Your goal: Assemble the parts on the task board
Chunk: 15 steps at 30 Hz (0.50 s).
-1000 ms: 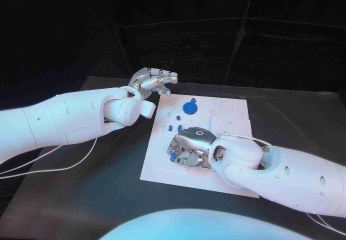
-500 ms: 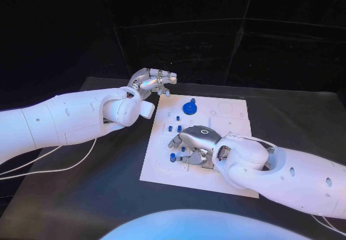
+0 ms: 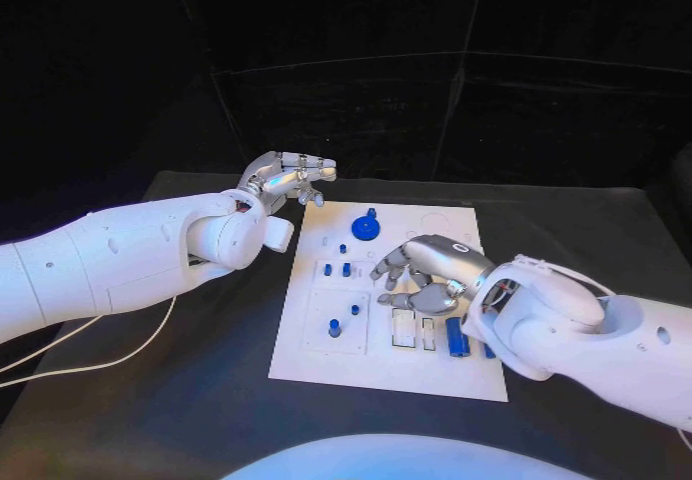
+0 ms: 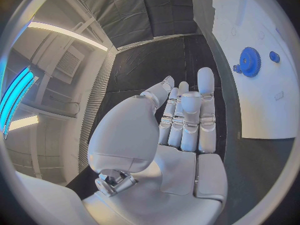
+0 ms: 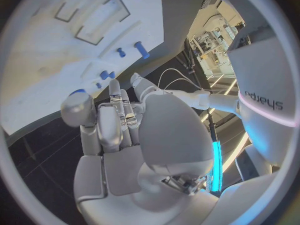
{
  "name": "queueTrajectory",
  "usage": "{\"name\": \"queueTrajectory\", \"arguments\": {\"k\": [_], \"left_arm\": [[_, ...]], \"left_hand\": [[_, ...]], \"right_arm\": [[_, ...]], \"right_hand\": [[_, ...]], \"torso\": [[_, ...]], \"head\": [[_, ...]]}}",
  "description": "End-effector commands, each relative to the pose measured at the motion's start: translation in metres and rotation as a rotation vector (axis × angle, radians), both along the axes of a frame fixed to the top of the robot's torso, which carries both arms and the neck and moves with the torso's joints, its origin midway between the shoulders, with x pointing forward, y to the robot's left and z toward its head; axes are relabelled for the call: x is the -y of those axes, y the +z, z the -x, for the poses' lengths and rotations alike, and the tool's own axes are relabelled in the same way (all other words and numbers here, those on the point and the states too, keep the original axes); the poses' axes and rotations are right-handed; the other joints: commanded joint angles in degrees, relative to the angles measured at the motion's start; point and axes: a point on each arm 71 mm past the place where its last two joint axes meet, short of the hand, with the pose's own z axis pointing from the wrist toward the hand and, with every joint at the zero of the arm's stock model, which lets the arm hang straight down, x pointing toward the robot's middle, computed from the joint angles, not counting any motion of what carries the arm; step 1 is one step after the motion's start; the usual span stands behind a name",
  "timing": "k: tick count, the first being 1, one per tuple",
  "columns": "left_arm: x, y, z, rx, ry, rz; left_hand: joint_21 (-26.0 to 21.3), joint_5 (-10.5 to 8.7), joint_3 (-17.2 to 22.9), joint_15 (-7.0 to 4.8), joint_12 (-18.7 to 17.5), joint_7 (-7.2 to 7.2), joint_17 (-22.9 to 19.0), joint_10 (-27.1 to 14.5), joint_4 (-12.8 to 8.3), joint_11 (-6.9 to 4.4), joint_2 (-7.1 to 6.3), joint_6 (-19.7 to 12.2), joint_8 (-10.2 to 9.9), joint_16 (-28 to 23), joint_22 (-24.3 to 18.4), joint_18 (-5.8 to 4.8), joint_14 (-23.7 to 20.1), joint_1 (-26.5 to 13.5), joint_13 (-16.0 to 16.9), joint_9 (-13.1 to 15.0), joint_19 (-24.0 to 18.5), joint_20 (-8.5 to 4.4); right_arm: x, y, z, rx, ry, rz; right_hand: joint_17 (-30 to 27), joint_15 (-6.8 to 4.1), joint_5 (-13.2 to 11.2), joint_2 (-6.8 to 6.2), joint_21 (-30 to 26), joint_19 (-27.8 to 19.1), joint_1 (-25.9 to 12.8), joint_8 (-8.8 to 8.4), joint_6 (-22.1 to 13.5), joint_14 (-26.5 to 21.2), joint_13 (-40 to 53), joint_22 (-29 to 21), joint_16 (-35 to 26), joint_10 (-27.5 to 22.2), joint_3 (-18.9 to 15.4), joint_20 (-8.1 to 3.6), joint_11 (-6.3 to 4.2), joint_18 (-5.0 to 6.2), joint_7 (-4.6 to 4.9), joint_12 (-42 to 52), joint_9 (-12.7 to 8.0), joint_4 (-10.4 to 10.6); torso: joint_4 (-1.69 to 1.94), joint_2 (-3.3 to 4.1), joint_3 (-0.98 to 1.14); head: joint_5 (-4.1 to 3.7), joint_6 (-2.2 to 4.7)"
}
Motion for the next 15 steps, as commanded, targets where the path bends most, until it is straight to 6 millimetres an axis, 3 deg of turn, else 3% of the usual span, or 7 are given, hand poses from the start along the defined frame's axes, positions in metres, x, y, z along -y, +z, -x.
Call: {"name": "queueTrajectory", "arguments": {"k": [1,5,7,8,9,12,15], "left_arm": [[0.000,0.001,0.001,0.003,-0.007,0.006],[0.000,0.002,0.002,0.003,-0.008,0.007],[0.001,0.002,0.002,0.003,-0.010,0.008],[0.001,0.002,0.002,0.003,-0.011,0.008],[0.001,0.002,0.003,0.003,-0.011,0.009],[0.001,0.002,0.004,0.003,-0.013,0.010],[0.001,0.002,0.004,0.003,-0.013,0.010]], "left_hand": [[-0.2,0.11,0.1,0.01,0.2,-0.03,-0.1,-0.3,0.1,0.05,0.27,-0.3,-0.2,-0.3,-0.1,0.34,-0.5,0.4,0.1,-0.1,-0.1,0.20],[-0.2,0.11,0.1,0.01,0.2,-0.02,-0.1,-0.3,0.1,0.05,0.27,-0.3,-0.2,-0.3,-0.1,0.34,-0.5,0.4,0.1,-0.1,-0.1,0.20],[-0.2,0.11,0.1,0.02,0.2,-0.01,-0.1,-0.4,0.1,0.07,0.26,-0.3,-0.2,-0.3,-0.1,0.34,-0.5,0.4,0.1,-0.1,-0.1,0.20],[-0.2,0.11,0.1,0.02,0.2,-0.01,-0.1,-0.4,0.1,0.07,0.26,-0.3,-0.2,-0.3,-0.1,0.34,-0.5,0.4,0.1,-0.1,-0.1,0.20],[-0.2,0.11,0.1,0.02,0.2,-0.01,-0.1,-0.4,0.1,0.07,0.26,-0.3,-0.2,-0.3,-0.1,0.34,-0.5,0.4,0.1,-0.1,-0.1,0.20],[-0.2,0.11,0.1,0.02,0.2,-0.01,-0.1,-0.4,0.1,0.07,0.26,-0.3,-0.2,-0.3,-0.1,0.34,-0.5,0.4,0.1,-0.1,-0.1,0.20],[-0.2,0.11,0.1,0.02,0.2,-0.01,-0.1,-0.4,0.1,0.07,0.26,-0.3,-0.2,-0.3,-0.1,0.34,-0.5,0.4,0.1,-0.1,-0.1,0.20]], "right_arm": [[0.029,0.000,-0.008,-0.169,-0.177,-0.121],[0.060,-0.003,-0.014,-0.218,-0.287,-0.102],[0.070,-0.004,-0.015,-0.234,-0.323,-0.088],[0.076,-0.005,-0.014,-0.236,-0.343,-0.075],[0.083,-0.006,-0.012,-0.230,-0.364,-0.048],[0.094,-0.010,-0.005,-0.228,-0.410,0.018],[0.102,-0.015,0.001,-0.227,-0.447,0.068]], "right_hand": [[2.4,-1.36,1.5,-0.88,2.3,1.7,-1.9,1.32,2.1,2.0,2.9,3.4,1.7,4.7,-2.2,-1.26,-1.70,-1.21,-1.46,4.7,0.3,1.3],[2.7,-3.05,5.2,-0.91,4.0,2.9,-5.1,3.60,4.1,2.3,13.0,5.8,2.1,5.8,-7.3,-2.83,-3.44,-1.79,-3.35,15.9,1.0,4.4],[5.6,-3.24,5.0,-0.16,5.7,3.7,-5.6,5.51,3.9,2.9,31.1,8.4,4.2,4.3,-11.7,-2.98,-4.07,-2.29,-3.79,32.3,1.8,7.1],[7.7,-3.06,4.8,0.96,6.7,4.1,-5.6,5.91,3.7,3.1,36.1,10.2,5.4,4.1,-12.2,-3.34,-3.37,-2.46,-3.22,36.1,2.0,7.9],[10.6,-3.06,5.7,1.72,8.1,4.8,-5.6,6.72,3.6,3.6,43.1,12.5,7.2,5.4,-13.3,-3.35,-3.42,-2.83,-3.62,42.1,2.5,8.6],[12.5,-3.16,5.7,2.30,9.1,5.0,-6.4,8.05,3.0,3.7,49.3,14.0,8.4,5.7,-16.0,-3.17,-3.42,-3.10,-3.60,47.0,3.4,9.8],[12.6,-3.05,5.9,2.67,9.2,4.9,-6.7,8.74,2.6,3.7,51.8,14.1,8.5,5.9,-17.3,-3.17,-3.44,-3.07,-3.63,48.8,3.8,9.8]], "torso": [[-0.31,-0.05,-0.11],[-0.87,-0.23,-0.33],[-1.12,-0.26,-0.35],[-1.20,-0.26,-0.32],[-1.32,-0.27,-0.28],[-1.67,-0.36,-0.21],[-1.71,-0.61,-0.31]], "head": [[-2.28,0.87],[-4.07,1.17],[-4.68,1.19],[-4.99,1.17],[-5.18,1.17],[-5.54,1.23],[-6.05,1.05]]}}
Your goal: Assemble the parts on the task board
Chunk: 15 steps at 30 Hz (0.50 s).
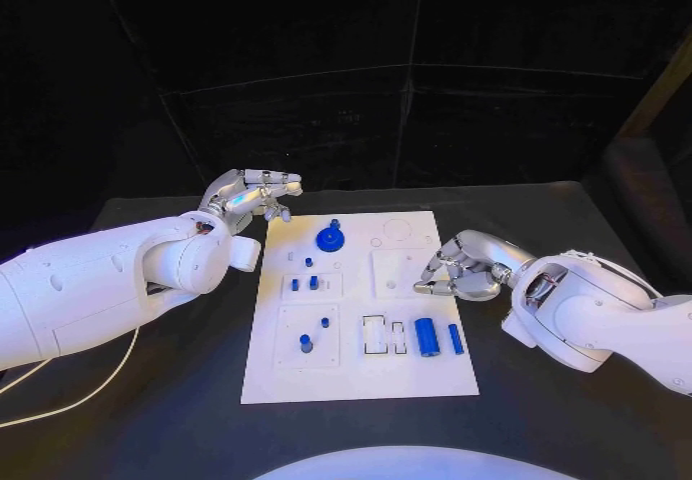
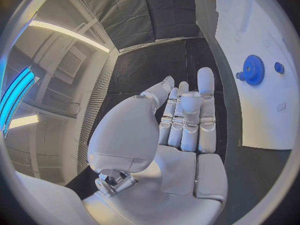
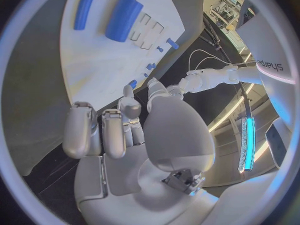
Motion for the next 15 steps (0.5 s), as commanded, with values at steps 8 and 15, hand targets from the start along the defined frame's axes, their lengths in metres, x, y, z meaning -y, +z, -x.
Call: {"name": "queueTrajectory", "arguments": {"k": [8,15], "left_arm": [[0.000,0.000,0.002,0.003,-0.006,0.006],[0.000,-0.001,0.003,0.001,-0.006,0.006]], "left_hand": [[-0.3,0.11,0.1,0.03,0.3,0.01,0.0,-0.4,0.2,0.08,0.29,-0.3,-0.2,-0.2,-0.1,0.33,-0.5,0.4,0.1,-0.1,-0.1,0.20],[-0.3,0.11,0.1,0.03,0.3,0.01,0.0,-0.4,0.2,0.08,0.29,-0.3,-0.2,-0.2,-0.1,0.33,-0.5,0.4,0.1,-0.1,-0.1,0.20]], "right_arm": [[0.016,-0.017,0.018,-0.062,-0.096,0.189],[0.010,-0.027,0.025,-0.094,-0.063,0.233]], "right_hand": [[1.7,-0.03,-0.9,0.15,0.2,0.1,-1.2,1.71,-1.7,3.7,4.4,0.0,0.3,0.4,-4.0,0.20,0.11,-0.28,0.11,2.7,1.3,0.3],[1.8,0.04,-1.6,-0.03,0.2,0.0,-3.0,2.48,-2.3,3.6,5.7,0.1,0.3,0.4,-5.9,0.29,0.19,-0.28,0.14,3.3,2.0,0.3]], "torso": [[-0.40,-0.33,-0.03],[-0.32,-0.31,-0.11]], "head": [[-1.10,-0.41],[-1.18,-0.67]]}}
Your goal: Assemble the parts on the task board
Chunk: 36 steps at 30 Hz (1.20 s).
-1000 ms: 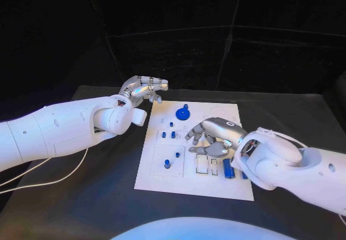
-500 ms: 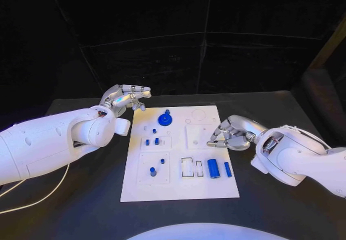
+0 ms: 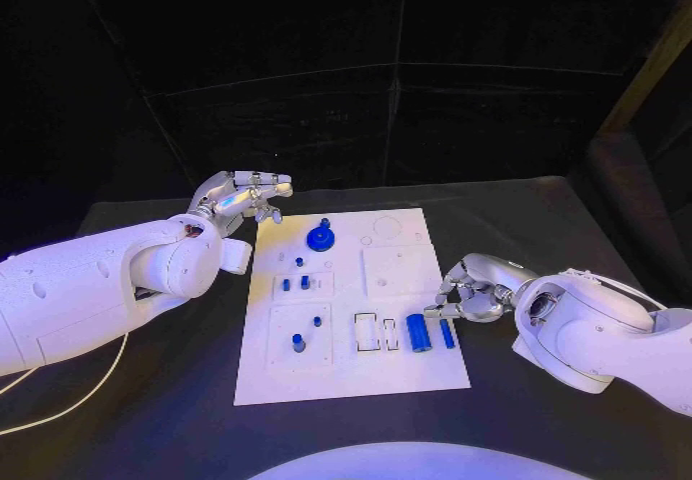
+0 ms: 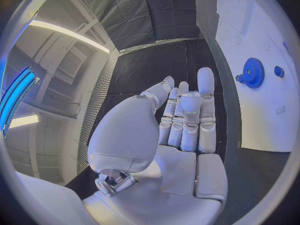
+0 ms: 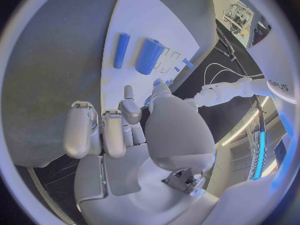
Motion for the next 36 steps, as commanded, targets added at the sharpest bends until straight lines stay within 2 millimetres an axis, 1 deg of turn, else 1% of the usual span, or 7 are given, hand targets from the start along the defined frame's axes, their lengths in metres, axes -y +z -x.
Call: {"name": "queueTrajectory", "arguments": {"k": [1,10,14,18,24,31,36], "left_arm": [[0.000,0.001,0.000,0.008,-0.004,0.006],[0.000,0.000,0.000,0.004,-0.006,0.007],[0.000,-0.001,0.001,0.002,-0.006,0.006],[-0.001,-0.001,0.001,0.001,-0.004,0.006],[-0.001,-0.002,0.001,-0.001,-0.005,0.006],[-0.001,-0.002,0.001,-0.002,-0.004,0.005],[-0.001,-0.002,0.001,-0.003,-0.004,0.005]], "left_hand": [[-0.3,0.11,0.1,0.03,0.3,0.00,0.0,-0.4,0.2,0.08,0.29,-0.3,-0.2,-0.2,-0.1,0.33,-0.5,0.4,0.1,-0.1,-0.1,0.21],[-0.3,0.11,0.1,0.03,0.3,0.00,0.0,-0.4,0.2,0.08,0.29,-0.3,-0.2,-0.2,-0.1,0.33,-0.5,0.4,0.1,-0.1,-0.1,0.21],[-0.3,0.11,0.1,0.03,0.3,0.00,0.0,-0.4,0.2,0.08,0.29,-0.3,-0.2,-0.2,-0.1,0.33,-0.5,0.4,0.1,-0.1,-0.1,0.21],[-0.3,0.11,0.1,0.03,0.3,0.00,0.0,-0.4,0.2,0.08,0.29,-0.3,-0.2,-0.2,-0.1,0.33,-0.5,0.4,0.1,-0.1,-0.1,0.21],[-0.3,0.11,0.1,0.03,0.3,0.00,0.0,-0.4,0.2,0.08,0.29,-0.3,-0.2,-0.2,-0.1,0.33,-0.5,0.4,0.1,-0.1,-0.1,0.21],[-0.3,0.11,0.1,0.03,0.3,0.00,0.0,-0.4,0.2,0.08,0.29,-0.3,-0.2,-0.2,-0.1,0.33,-0.5,0.4,0.1,-0.1,-0.1,0.21],[-0.3,0.11,0.1,0.03,0.3,0.00,0.0,-0.4,0.2,0.08,0.29,-0.3,-0.2,-0.2,-0.1,0.33,-0.5,0.4,0.1,-0.1,-0.1,0.21]], "right_arm": [[-0.003,-0.004,0.003,-0.016,0.022,0.069],[-0.017,-0.017,0.006,-0.042,0.069,0.076],[-0.021,-0.024,0.007,-0.049,0.082,0.084],[-0.024,-0.029,0.006,-0.052,0.090,0.092],[-0.030,-0.036,0.007,-0.064,0.101,0.100],[-0.033,-0.039,0.007,-0.059,0.099,0.106],[-0.032,-0.039,0.007,-0.050,0.075,0.097]], "right_hand": [[1.9,0.04,-0.3,-0.13,0.2,0.0,-1.2,0.61,-0.5,3.7,0.9,0.1,0.4,0.4,-0.8,0.30,0.00,-0.30,-0.05,0.8,0.3,0.0],[2.8,0.05,-0.2,-0.18,0.7,0.2,-1.7,1.15,-0.5,3.8,2.5,1.0,0.8,1.0,-1.2,0.35,-0.05,-0.46,-0.12,2.1,0.7,0.0],[2.9,0.05,-0.1,-0.06,0.7,0.2,-1.7,1.22,-0.5,3.8,2.6,1.0,0.9,1.0,-1.2,0.36,-0.05,-0.48,-0.11,2.2,0.7,0.0],[3.0,0.07,0.3,0.35,0.8,0.2,-1.5,1.44,-0.7,3.8,2.9,1.2,0.9,1.0,-1.1,0.37,-0.04,-0.50,-0.11,2.3,0.9,-0.1],[3.0,0.07,1.1,0.99,0.9,0.2,-0.8,1.82,-0.9,3.8,3.5,1.3,1.0,1.0,-1.1,0.39,-0.05,-0.52,-0.13,2.6,1.3,-0.1],[3.1,0.02,4.8,2.37,1.0,0.2,1.2,2.68,-1.2,3.8,4.2,1.5,1.0,0.9,-1.2,0.35,-0.15,-0.52,-0.21,2.7,2.0,-0.4],[3.4,-0.12,8.5,3.67,1.1,0.2,3.5,3.30,-0.9,3.9,4.6,1.7,1.2,1.0,-1.0,0.25,-0.30,-0.55,-0.37,2.6,2.5,-0.8]], "torso": [[0.06,0.03,-0.03],[-0.03,0.10,-0.06],[0.11,0.10,-0.06],[0.03,0.06,-0.07],[0.09,0.03,-0.13],[0.02,0.01,-0.14],[0.04,-0.01,-0.15]], "head": [[0.08,-0.13],[0.11,-0.46],[0.17,-0.69],[0.33,-0.85],[0.46,-1.05],[0.62,-1.10],[0.69,-1.06]]}}
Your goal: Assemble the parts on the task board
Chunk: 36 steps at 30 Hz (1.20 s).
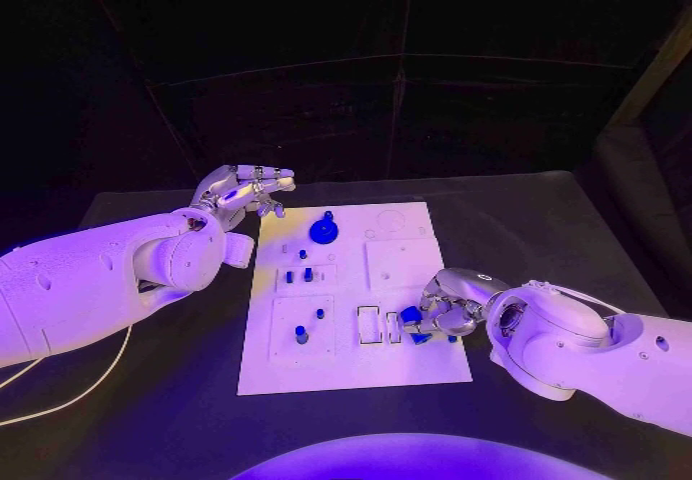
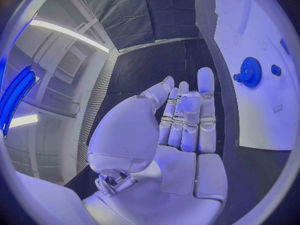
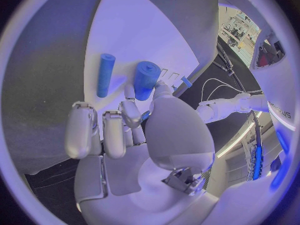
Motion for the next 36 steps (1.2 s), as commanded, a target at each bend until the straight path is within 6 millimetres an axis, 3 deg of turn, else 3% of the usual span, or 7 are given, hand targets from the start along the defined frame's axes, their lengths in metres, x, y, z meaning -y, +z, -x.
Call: {"name": "queueTrajectory", "arguments": {"k": [1,9,14,22,26,31,36], "left_arm": [[0.001,0.001,0.000,0.004,-0.007,0.007],[0.000,0.001,0.001,0.003,-0.008,0.007],[-0.001,0.001,0.001,0.003,-0.007,0.007],[-0.001,0.001,0.001,0.002,-0.008,0.007],[-0.002,0.001,0.001,0.002,-0.006,0.006],[-0.001,0.001,0.001,0.002,-0.007,0.007],[0.001,0.001,0.001,0.002,-0.011,0.008]], "left_hand": [[-0.3,0.11,0.1,0.03,0.3,0.01,0.0,-0.4,0.2,0.08,0.29,-0.3,-0.2,-0.2,-0.1,0.33,-0.5,0.4,0.1,-0.1,-0.1,0.21],[-0.3,0.11,0.1,0.03,0.3,0.01,0.0,-0.4,0.2,0.08,0.29,-0.3,-0.2,-0.2,-0.1,0.33,-0.5,0.4,0.1,-0.1,-0.1,0.21],[-0.3,0.11,0.1,0.05,0.4,0.00,-0.1,-0.5,0.2,0.09,0.34,-0.3,-0.1,-0.2,-0.1,0.33,-0.5,0.3,0.1,-0.1,-0.1,0.22],[-0.3,0.11,0.1,0.04,0.4,-0.01,-0.1,-0.5,0.2,0.08,0.38,-0.3,-0.1,-0.3,-0.1,0.33,-0.6,0.4,0.1,-0.1,-0.1,0.22],[-0.3,0.11,0.1,0.04,0.4,-0.01,-0.1,-0.5,0.2,0.07,0.38,-0.3,-0.1,-0.3,-0.1,0.33,-0.6,0.4,0.1,-0.1,-0.1,0.22],[-0.3,0.11,0.1,0.04,0.4,-0.01,-0.1,-0.5,0.2,0.07,0.38,-0.3,-0.1,-0.3,-0.1,0.33,-0.6,0.4,0.1,-0.1,-0.1,0.22],[-0.3,0.11,0.1,0.04,0.4,-0.01,-0.1,-0.5,0.2,0.07,0.38,-0.3,-0.1,-0.3,-0.1,0.33,-0.6,0.4,0.1,-0.1,-0.1,0.22]], "right_arm": [[0.005,-0.008,0.003,-0.026,-0.032,0.027],[0.003,0.000,0.011,-0.026,-0.083,-0.082],[-0.001,0.007,0.016,-0.018,-0.111,-0.158],[0.001,0.012,0.020,-0.021,-0.158,-0.199],[-0.001,0.011,0.021,-0.037,-0.167,-0.201],[-0.013,0.008,0.019,-0.061,-0.151,-0.214],[-0.024,0.006,0.018,-0.077,-0.143,-0.216]], "right_hand": [[3.5,-0.16,2.0,0.83,0.4,0.1,1.9,0.58,0.1,3.9,0.3,0.2,0.4,0.3,-0.1,0.02,-0.44,-0.58,-0.24,0.3,0.2,-0.5],[4.0,-0.33,6.3,1.96,0.6,0.2,2.9,0.68,0.4,4.0,1.4,0.6,0.7,1.1,-0.3,-0.17,-0.61,-0.64,-0.37,0.9,0.4,-0.1],[4.0,-0.33,6.5,2.08,0.5,0.2,2.9,0.63,0.4,4.0,1.6,0.4,0.7,1.2,-0.3,-0.18,-0.61,-0.61,-0.36,1.0,0.4,-0.1],[4.0,-0.42,7.5,2.73,0.4,0.1,2.7,0.67,0.8,4.0,1.7,0.3,0.6,1.4,-0.4,-0.26,-0.74,-0.57,-0.53,0.9,0.5,0.0],[3.9,-0.47,7.9,2.85,0.4,0.1,2.7,0.68,1.0,4.0,1.7,0.3,0.6,1.4,-0.5,-0.29,-0.80,-0.56,-0.59,0.9,0.5,0.0],[3.9,-0.50,8.0,2.91,0.4,0.1,2.5,0.70,1.2,4.0,1.8,0.3,0.6,1.5,-0.7,-0.32,-0.82,-0.57,-0.63,0.9,0.5,0.1],[3.9,-0.58,7.8,2.90,0.5,0.2,1.7,0.73,1.7,4.0,2.1,0.3,0.6,1.8,-1.3,-0.38,-0.94,-0.58,-0.77,1.1,0.6,0.2]], "torso": [[-0.04,-0.04,-0.02],[-0.01,-0.05,-0.05],[-0.04,-0.08,-0.02],[0.13,-0.08,-0.14],[0.00,0.01,-0.05],[-0.08,-0.03,-0.02],[0.18,0.00,-0.06]], "head": [[0.09,0.07],[0.11,0.21],[0.36,0.22],[0.40,0.37],[0.75,0.27],[0.96,0.17],[1.01,0.24]]}}
